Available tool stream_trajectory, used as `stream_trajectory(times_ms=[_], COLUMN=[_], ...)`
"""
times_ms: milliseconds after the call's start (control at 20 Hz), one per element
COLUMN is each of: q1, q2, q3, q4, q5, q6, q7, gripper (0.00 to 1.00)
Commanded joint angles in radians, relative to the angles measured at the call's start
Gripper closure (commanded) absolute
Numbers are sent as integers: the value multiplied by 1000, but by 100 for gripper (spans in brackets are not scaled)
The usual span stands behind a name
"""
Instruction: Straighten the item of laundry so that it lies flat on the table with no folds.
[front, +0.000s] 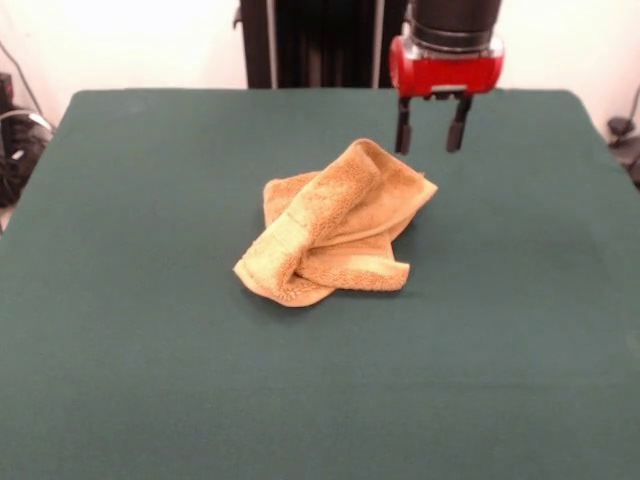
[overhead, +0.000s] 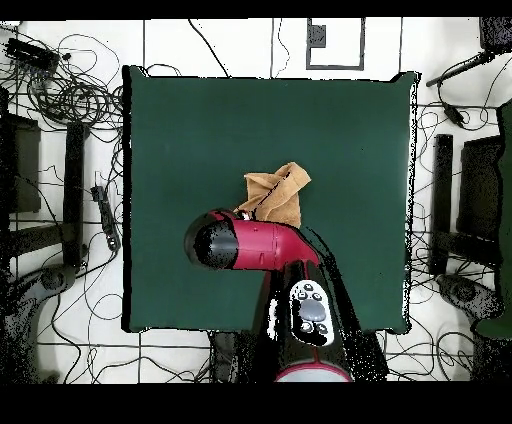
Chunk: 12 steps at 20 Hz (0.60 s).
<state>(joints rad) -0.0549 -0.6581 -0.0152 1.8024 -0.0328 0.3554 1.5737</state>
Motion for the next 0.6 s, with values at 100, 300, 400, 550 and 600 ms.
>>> stream_trajectory(times_ms=[100,300,400,550,600], q1=[20,15,13,9,10], q2=[15,25,29,30,28], q3=[77,83,84,88,88], q4=[-36,-40,-36,-31,-30], q5=[48,46,48,46,45], q6=[84,72,60,49,50], q7=[161,155,160,159,158], gripper=[0,0,0,0,0])
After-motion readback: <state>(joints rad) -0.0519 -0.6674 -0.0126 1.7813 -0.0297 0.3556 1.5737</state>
